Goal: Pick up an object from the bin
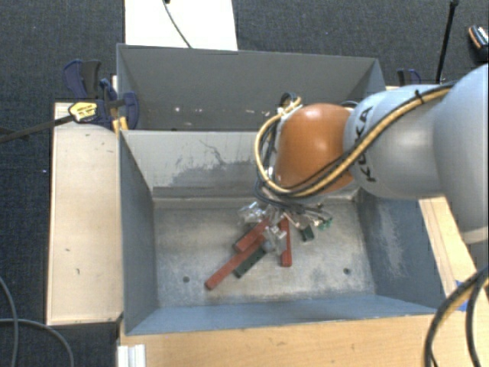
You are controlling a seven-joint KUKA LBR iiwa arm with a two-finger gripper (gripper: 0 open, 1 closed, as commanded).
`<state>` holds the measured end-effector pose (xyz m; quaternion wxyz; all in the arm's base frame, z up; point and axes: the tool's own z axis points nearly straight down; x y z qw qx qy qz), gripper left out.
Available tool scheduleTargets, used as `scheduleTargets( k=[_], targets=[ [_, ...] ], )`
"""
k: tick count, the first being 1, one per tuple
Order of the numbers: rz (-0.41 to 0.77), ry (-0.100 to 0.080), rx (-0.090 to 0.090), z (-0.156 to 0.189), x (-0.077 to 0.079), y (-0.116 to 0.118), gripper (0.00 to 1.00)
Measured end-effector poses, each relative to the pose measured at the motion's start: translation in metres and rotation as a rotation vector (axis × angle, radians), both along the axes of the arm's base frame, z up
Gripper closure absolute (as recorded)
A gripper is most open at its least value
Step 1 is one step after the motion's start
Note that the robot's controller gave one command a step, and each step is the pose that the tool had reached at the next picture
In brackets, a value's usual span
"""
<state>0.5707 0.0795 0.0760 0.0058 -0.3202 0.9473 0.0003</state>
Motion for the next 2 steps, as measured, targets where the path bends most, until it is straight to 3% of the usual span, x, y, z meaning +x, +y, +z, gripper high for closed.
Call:
scheduleTargets(
  k=[2],
  targets=[
    [-0.002, 0.014, -0.003, 0.025, -0.003, 0.000, 1.00]
  ],
)
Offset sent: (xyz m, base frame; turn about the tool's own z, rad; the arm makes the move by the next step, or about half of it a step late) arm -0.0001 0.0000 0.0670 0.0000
